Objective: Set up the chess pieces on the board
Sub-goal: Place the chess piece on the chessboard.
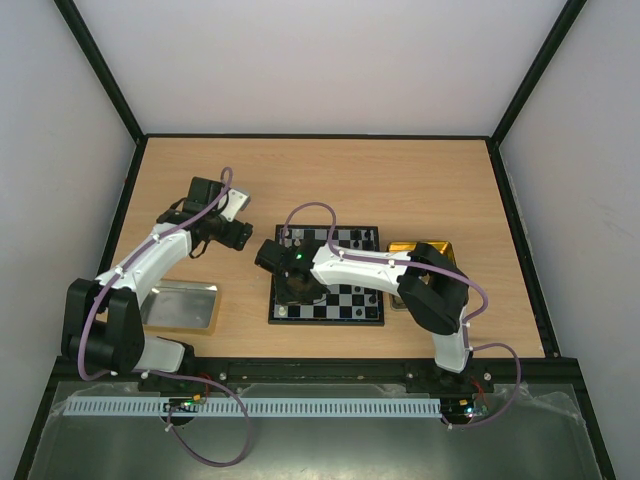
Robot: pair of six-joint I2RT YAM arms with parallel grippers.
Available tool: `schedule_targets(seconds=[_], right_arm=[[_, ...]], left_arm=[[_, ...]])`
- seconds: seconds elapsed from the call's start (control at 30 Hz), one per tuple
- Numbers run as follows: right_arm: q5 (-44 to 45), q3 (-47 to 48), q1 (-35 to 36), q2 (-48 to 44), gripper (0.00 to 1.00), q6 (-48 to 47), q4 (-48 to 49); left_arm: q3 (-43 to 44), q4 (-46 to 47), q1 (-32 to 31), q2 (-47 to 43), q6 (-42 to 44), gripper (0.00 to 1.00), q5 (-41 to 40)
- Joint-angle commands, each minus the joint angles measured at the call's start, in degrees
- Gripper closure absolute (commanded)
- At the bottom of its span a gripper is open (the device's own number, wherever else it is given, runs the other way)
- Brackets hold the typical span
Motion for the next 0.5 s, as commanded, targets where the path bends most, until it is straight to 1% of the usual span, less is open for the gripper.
schedule_targets(seconds=[0.0, 0.1, 0.47], right_arm=[[1.5, 1.3, 0.2, 0.8, 0.86, 0.8, -1.9], [2.7, 1.4, 0.2, -0.3, 0.84, 1.3, -2.1], [5.3, 0.1, -0.4, -5.1, 0.83, 2.3, -2.1]], left_arm=[[-0.6, 0.4, 0.3, -0.7, 0.4, 0.13, 0.0], [-0.6, 0.4, 0.2, -0.6, 0.4, 0.12, 0.0], [-0.6, 0.4, 0.3, -0.1, 0.4, 0.13, -0.2]])
